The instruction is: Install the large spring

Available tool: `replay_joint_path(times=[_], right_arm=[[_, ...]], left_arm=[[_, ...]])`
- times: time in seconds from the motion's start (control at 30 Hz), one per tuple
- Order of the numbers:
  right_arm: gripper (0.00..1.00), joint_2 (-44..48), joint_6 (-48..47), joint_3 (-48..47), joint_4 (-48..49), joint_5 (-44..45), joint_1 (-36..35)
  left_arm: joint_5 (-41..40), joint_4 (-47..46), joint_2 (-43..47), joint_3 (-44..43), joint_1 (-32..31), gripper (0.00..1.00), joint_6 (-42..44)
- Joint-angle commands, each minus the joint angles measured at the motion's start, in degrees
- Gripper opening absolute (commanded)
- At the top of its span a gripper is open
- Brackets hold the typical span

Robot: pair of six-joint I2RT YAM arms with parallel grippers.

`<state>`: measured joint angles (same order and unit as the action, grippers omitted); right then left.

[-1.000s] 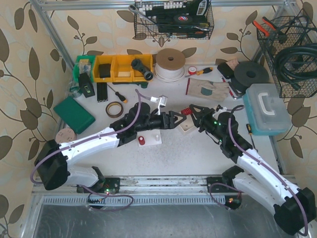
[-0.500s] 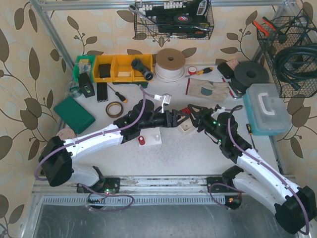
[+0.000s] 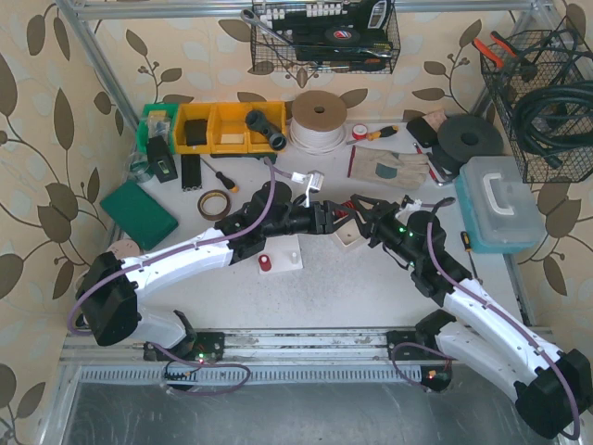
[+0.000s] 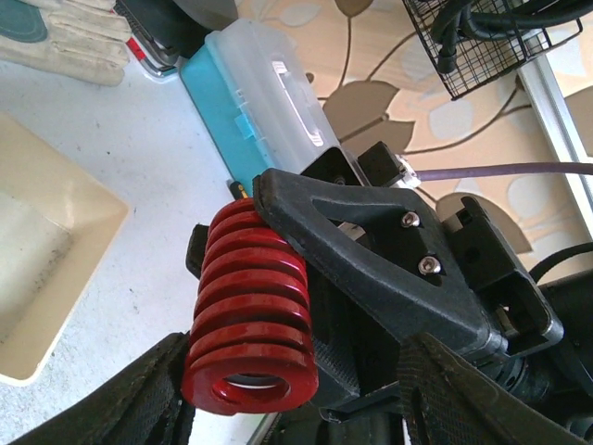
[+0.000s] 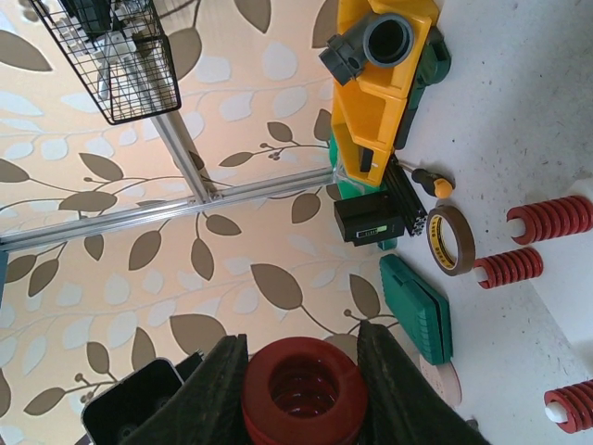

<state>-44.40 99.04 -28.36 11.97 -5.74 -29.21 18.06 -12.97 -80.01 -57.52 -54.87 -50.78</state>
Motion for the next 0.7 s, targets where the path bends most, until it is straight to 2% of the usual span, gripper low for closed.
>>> replay_joint_path(times=[0.0, 0.17, 0.27, 0.6, 0.67], right_arm=[[0.0, 0.9, 1.3, -0.6, 3.0, 0.4, -0.5], [0.0, 1.1, 1.3, -0.3, 3.0, 0.5, -0.6], [0.0, 1.4, 1.2, -0.2, 2.7, 0.7, -0.6], [0.0, 1.2, 0.3, -0.6, 2.1, 0.4, -0.6], [0.0, 1.2, 0.3, -0.7, 2.0, 0.3, -0.6]], left_arm=[[0.0, -1.0, -0.4, -2.5, -0.6, 0.61, 1.1], [0.1, -0.8, -0.5, -3.0, -0.6, 0.55, 1.3], [0.0, -0.7, -0.4, -3.0, -0.6, 0.47, 1.3], [-1.5, 0.9, -0.2, -3.2, -0.5, 0.3, 1.5], [-1.9, 1.7, -0.3, -3.5, -0.5, 0.29, 1.7]])
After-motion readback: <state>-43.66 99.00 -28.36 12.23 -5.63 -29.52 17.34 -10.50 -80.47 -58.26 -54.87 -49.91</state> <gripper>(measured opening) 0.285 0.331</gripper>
